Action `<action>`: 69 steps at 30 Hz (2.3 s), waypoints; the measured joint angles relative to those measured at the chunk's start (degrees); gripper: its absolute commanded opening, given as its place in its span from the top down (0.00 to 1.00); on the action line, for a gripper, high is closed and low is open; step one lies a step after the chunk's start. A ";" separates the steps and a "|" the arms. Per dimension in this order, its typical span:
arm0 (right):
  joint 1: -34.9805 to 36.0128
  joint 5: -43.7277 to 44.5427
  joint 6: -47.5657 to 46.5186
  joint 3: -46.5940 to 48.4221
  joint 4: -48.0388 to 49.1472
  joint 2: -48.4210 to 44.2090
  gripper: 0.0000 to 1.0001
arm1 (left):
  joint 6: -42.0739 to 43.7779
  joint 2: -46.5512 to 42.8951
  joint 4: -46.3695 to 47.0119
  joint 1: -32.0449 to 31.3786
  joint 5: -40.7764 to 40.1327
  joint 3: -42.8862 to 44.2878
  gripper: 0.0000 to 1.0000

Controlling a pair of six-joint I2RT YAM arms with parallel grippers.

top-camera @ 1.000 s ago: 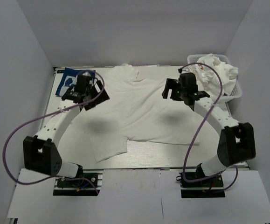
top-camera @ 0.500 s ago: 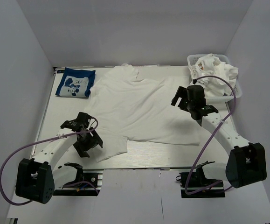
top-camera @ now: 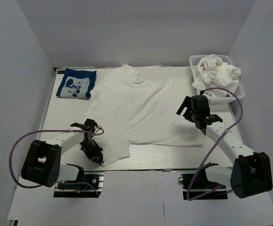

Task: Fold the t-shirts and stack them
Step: Grap the side of the flattened tshirt closest away from the robot with both arms, then fold the flattened tshirt in 1/3 of the way

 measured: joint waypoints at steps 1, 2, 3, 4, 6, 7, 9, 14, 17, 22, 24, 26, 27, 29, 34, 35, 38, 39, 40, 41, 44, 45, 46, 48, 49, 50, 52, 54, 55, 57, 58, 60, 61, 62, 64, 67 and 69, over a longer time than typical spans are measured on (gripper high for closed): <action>0.00 0.13 0.66 -0.83 -0.92 -1.11 0.10 | -0.02 0.35 0.42 -0.15 0.26 0.26 1.00; -0.04 0.37 1.42 -2.12 -2.40 -2.78 0.10 | 0.15 0.57 0.70 -0.24 0.37 0.50 1.00; -0.04 0.48 1.81 -2.78 -3.34 -3.67 0.10 | 0.26 0.68 0.92 -0.37 0.44 0.68 1.00; -0.04 0.50 2.19 -3.93 -4.66 -5.16 0.10 | 0.46 0.66 1.03 -0.44 0.28 0.87 1.00; -0.04 0.74 3.02 -6.47 -8.68 -8.79 0.10 | 0.83 0.37 1.46 -0.50 -0.39 1.18 1.00; -0.04 0.79 3.65 -7.74 -11.63 -10.93 0.10 | 1.16 0.07 1.66 -0.50 -0.87 1.29 1.00; -0.07 0.90 4.96 -9.09 -16.96 -13.81 0.10 | 1.66 -0.81 1.92 -0.50 -1.90 1.33 1.00; -0.20 1.53 8.52 -11.19 -26.05 -18.84 0.10 | 3.23 -3.28 3.63 -0.63 -4.39 1.33 1.00; -0.37 2.05 10.32 -11.93 -27.12 -18.40 0.10 | 4.15 -4.31 4.72 -0.85 -5.38 1.33 1.00; -0.55 2.71 12.07 -14.10 -25.83 -13.86 0.16 | 5.29 -6.69 5.14 -0.96 -6.29 1.62 1.00; -0.70 3.26 12.57 -14.93 -24.20 -12.07 0.26 | 5.81 -8.24 5.49 -1.16 -6.64 1.92 1.00; -0.83 4.00 12.81 -15.39 -22.40 -10.80 0.38 | 6.29 -9.68 6.27 -1.33 -6.64 2.14 1.00; -0.92 4.24 12.90 -15.47 -21.38 -9.70 0.41 | 6.62 -10.19 6.62 -1.36 -6.60 2.25 1.00; -1.07 4.83 13.03 -15.52 -19.69 -8.28 0.55 | 7.23 -10.91 7.69 -1.36 -6.19 2.43 1.00; -1.11 6.84 13.03 -15.58 -17.59 -7.48 1.00 | 10.16 -11.21 11.10 -1.36 -1.97 3.76 1.00; -1.11 7.15 12.96 -15.56 -17.29 -7.48 1.00 | 10.88 -11.19 12.24 -1.36 -0.59 4.33 1.00; -1.11 8.02 12.31 -15.52 -16.74 -7.56 1.00 | 12.79 -10.54 15.41 -1.36 3.72 6.78 1.00; -1.11 8.24 12.00 -15.39 -16.63 -7.63 1.00 | 13.35 -10.12 16.72 -1.36 5.11 7.78 1.00; -1.11 8.41 11.69 -15.04 -16.63 -7.69 1.00 | 13.79 -9.64 17.86 -1.36 6.43 8.87 1.00; -1.11 8.48 11.04 -14.60 -16.57 -7.87 1.00 | 14.19 -9.09 19.26 -1.36 7.56 9.97 1.00; -1.11 8.39 9.60 -12.90 -15.54 -8.00 1.00 | 14.60 -7.32 23.15 -1.31 9.62 12.52 1.00; -1.11 8.28 9.18 -12.15 -15.06 -7.82 1.00 | 14.56 -6.36 24.52 -1.16 10.12 13.55 1.00; -1.11 8.13 8.85 -11.28 -14.71 -7.39 1.00 | 14.40 -5.25 25.83 -1.03 10.38 14.56 1.00; -1.11 8.02 8.20 -9.18 -14.29 -5.88 1.00 | 13.92 -2.75 27.52 -0.79 9.81 17.05 1.00; -1.11 7.98 7.98 -7.80 -13.97 -4.68 1.00 | 13.66 -1.29 27.93 -0.70 8.83 18.75 1.00; -1.11 7.96 7.82 -6.71 -13.49 -3.63 1.00 | 13.35 0.11 28.41 -0.66 7.63 20.31 1.00; -1.11 7.85 7.32 -4.39 -12.92 -1.51 1.00 | 12.83 3.04 28.92 -0.42 4.94 24.15 1.00; -1.16 7.82 6.91 -2.23 -12.70 0.31 1.00 | 12.46 5.70 29.35 -0.15 2.29 28.13 1.00; -1.18 7.93 6.75 -0.98 -12.72 1.27 1.00 | 12.28 6.84 29.53 -0.09 0.87 30.10 1.00; -1.31 8.22 6.62 1.66 -12.76 3.32 1.00 | 12.26 8.83 30.93 -0.02 -1.53 33.40 1.00; -1.46 8.39 6.49 3.04 -12.76 4.35 1.00 | 12.39 9.68 31.71 0.04 -2.64 34.88 1.00; -1.81 8.81 6.27 5.70 -12.74 6.27 1.00 | 12.98 11.23 33.29 0.31 -5.03 37.33 1.00; -1.99 8.92 6.16 6.73 -12.68 7.06 1.00 | 13.46 11.93 34.27 0.33 -6.16 38.18 1.00; -2.27 9.05 5.97 7.78 -12.70 7.96 1.00 | 13.97 12.48 35.34 0.33 -7.21 38.66 1.00; -2.89 9.51 5.53 10.08 -12.85 10.14 1.00 | 15.13 13.25 37.73 0.42 -9.46 38.93 1.00; -4.00 9.88 4.94 13.88 -13.22 14.60 1.00 | 17.40 14.88 41.59 0.83 -12.44 39.01 1.00; -4.81 9.90 4.61 16.20 -13.35 17.75 1.00 | 19.08 16.76 43.95 1.31 -13.84 39.43 1.00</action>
